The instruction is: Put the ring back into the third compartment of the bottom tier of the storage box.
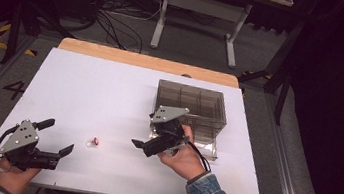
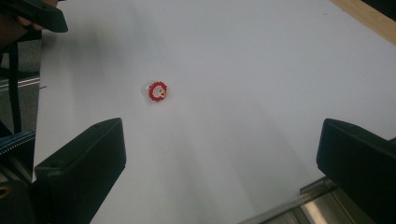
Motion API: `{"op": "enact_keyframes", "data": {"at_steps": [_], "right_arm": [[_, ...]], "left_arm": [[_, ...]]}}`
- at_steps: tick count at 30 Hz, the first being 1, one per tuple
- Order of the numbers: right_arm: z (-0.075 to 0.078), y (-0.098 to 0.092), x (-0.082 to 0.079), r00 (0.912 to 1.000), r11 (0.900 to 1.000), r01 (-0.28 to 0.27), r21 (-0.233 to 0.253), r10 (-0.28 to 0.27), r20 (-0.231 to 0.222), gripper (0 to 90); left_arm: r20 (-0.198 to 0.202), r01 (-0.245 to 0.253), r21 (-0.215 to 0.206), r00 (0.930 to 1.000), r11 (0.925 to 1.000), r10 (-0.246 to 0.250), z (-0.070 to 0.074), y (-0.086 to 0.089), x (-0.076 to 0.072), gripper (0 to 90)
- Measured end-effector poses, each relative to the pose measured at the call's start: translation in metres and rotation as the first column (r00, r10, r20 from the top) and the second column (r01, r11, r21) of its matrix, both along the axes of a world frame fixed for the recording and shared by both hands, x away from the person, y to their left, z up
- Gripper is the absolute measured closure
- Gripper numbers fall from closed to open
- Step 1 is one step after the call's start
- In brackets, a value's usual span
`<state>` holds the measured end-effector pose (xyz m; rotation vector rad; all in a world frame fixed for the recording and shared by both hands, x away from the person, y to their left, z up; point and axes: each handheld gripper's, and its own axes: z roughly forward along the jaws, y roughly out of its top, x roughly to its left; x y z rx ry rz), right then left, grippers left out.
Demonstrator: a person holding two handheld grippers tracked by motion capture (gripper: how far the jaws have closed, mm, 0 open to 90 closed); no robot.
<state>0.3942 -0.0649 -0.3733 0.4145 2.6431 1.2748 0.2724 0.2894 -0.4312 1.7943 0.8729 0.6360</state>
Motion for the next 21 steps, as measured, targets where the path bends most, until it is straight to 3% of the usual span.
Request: {"op": "enact_keyframes", "data": {"at_steps": [10,18,21], "right_arm": [[0.001,0.012,-0.001,0.9996,1.0,0.017,0.015,-0.017,-0.02,17.1],[-0.004,0.026,-0.002,0.9983,1.0,-0.011,0.011,0.012,-0.057,26.0],[-0.007,0.034,-0.002,0.9991,1.0,-0.006,-0.005,0.006,-0.041,26.9]], "left_arm": [[0.0,0.004,0.0,1.0,1.0,-0.004,0.0,0.0,0.0,4.1],[-0.001,0.004,-0.003,1.0,1.0,-0.004,0.0,0.0,0.0,4.1],[0.0,0.004,-0.004,1.0,1.0,-0.004,0.0,0.0,0.0,4.1]]}}
